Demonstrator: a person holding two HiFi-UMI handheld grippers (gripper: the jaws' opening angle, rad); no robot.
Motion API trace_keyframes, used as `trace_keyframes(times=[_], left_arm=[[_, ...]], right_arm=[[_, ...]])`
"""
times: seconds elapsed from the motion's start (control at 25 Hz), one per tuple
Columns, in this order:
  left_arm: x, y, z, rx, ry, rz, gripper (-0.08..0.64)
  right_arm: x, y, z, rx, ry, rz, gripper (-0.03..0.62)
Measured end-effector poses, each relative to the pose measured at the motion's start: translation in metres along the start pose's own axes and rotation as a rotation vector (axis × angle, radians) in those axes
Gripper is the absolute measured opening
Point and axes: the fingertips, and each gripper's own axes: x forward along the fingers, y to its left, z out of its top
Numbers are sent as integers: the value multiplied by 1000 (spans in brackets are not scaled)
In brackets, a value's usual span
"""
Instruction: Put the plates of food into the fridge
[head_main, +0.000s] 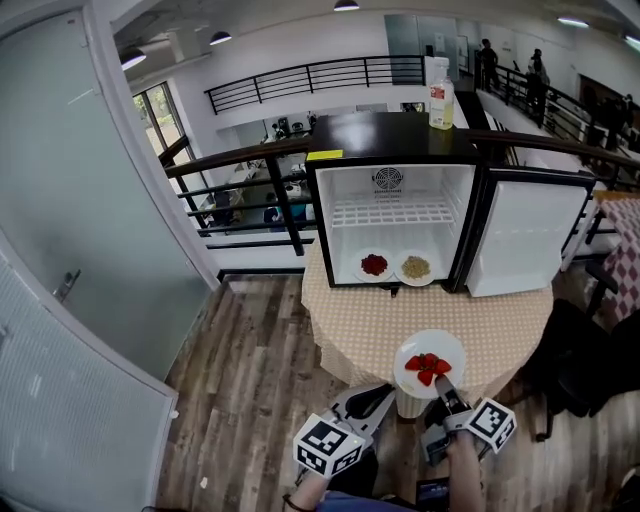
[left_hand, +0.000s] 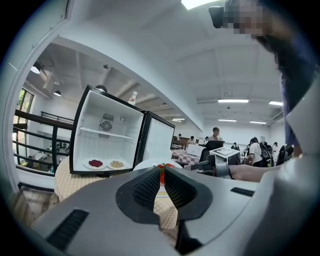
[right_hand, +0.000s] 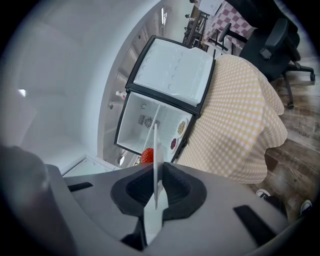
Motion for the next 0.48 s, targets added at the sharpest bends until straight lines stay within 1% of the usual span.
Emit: trace_keyframes(times=[0.24,0.48], left_arm=[[34,57,15,37,18,-47,35],[62,104,29,18,12,-94,35]], right_arm=[[61,-1,17,22,-5,-40,31],[105,1,29,25,-10,-81,31]])
